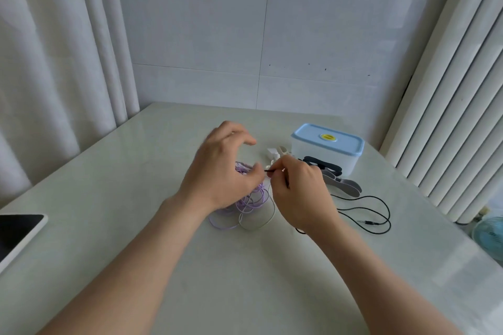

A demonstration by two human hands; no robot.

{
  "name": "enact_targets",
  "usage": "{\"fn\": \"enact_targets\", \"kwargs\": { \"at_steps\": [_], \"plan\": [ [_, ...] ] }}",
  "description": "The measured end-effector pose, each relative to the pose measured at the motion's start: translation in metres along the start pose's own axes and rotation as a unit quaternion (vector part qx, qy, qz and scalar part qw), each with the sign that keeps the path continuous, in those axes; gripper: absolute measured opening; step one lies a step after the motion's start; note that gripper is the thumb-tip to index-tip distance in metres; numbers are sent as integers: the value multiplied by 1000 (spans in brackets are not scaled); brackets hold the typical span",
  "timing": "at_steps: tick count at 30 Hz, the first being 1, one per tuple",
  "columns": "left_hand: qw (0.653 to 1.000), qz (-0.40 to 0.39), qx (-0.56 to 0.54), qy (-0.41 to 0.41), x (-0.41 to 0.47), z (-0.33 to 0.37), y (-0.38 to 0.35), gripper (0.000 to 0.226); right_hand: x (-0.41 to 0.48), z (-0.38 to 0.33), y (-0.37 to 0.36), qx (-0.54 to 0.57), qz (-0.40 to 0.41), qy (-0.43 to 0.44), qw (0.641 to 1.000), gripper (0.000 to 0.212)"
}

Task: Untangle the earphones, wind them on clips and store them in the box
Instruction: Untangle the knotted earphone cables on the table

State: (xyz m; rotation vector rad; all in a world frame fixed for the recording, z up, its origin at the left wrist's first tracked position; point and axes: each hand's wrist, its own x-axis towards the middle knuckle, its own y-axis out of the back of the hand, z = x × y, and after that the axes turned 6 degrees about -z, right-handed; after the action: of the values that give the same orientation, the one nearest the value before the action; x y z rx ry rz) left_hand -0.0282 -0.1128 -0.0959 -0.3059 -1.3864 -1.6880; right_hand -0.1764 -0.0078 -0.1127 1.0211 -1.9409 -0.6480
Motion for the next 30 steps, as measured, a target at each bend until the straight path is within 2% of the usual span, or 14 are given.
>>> {"fn": "enact_targets", "kwargs": {
  "at_steps": [1, 3, 4, 6, 8, 9, 11, 13, 16, 20, 24, 27, 30],
  "plan": [
    [999, 17, 36, 24, 0, -1, 0, 20, 1, 0, 2, 4, 7, -12, 1000, 24],
    [993, 20, 69, 97, 0, -5, -1, 43, 3, -1, 4, 3, 4, -32, 999, 27],
    [989, 20, 57, 134, 2, -8, -1, 47, 3, -2, 5, 3, -1, -39, 999, 28],
    [983, 13, 26, 181, 3, -16, -2, 41, 3, -3, 6, 10, -3, -48, 999, 24],
    [979, -19, -18, 201, 3, -19, -2, 22, 1, -2, 7, 18, 8, -58, 998, 16],
    [979, -46, -32, 198, 2, -18, -2, 10, 0, -2, 8, 12, 14, -57, 998, 18],
    [978, -114, -22, 175, 0, -14, -3, 22, -2, 0, 7, -15, 29, -39, 999, 27],
    [971, -173, 36, 161, -1, -9, -3, 36, -2, 0, 7, -29, 34, -19, 999, 29],
    [962, -218, 53, 157, -1, -4, 0, 36, 1, 3, 6, -16, 28, 8, 999, 24],
    [955, -251, -10, 157, -4, -4, 2, 44, 3, 9, 4, -10, 3, 36, 999, 19],
    [954, -263, -15, 146, -5, -4, 1, 51, 1, 8, 4, -6, -30, 70, 997, 40],
    [954, -258, -28, 153, -5, -8, 0, 53, 0, 7, 6, -47, -51, 75, 995, 24],
    [951, -259, -28, 169, -6, -10, 1, 67, 0, 8, 4, -96, -62, 80, 990, 13]
  ]
}}
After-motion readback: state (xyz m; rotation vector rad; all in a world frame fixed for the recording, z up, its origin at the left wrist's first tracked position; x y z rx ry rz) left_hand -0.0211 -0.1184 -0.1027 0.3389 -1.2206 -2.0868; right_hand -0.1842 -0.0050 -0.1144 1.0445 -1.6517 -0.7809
